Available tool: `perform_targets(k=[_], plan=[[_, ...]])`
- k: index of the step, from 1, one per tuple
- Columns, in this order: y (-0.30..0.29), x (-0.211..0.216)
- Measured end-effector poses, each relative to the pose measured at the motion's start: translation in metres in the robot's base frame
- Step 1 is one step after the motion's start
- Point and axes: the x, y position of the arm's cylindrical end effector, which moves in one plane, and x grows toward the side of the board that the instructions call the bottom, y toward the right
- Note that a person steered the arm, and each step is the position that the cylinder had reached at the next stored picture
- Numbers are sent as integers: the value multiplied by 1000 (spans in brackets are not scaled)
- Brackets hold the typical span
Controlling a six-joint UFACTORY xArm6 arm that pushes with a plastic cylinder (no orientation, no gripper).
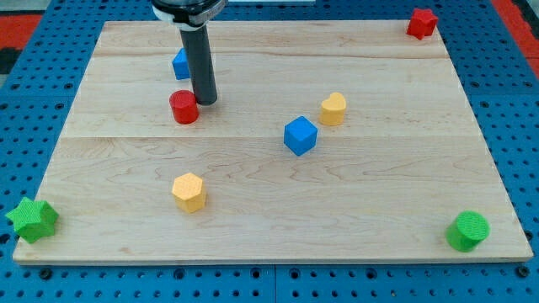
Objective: Move red circle towards top left
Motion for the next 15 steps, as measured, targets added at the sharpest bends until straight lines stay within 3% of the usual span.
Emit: perform_targets(k=[1, 7, 9, 10, 11, 13, 15], plan=[[14, 15], [-208, 4], [-205, 35], [-174, 31], [-173, 22], [-190, -44], [-206, -30]])
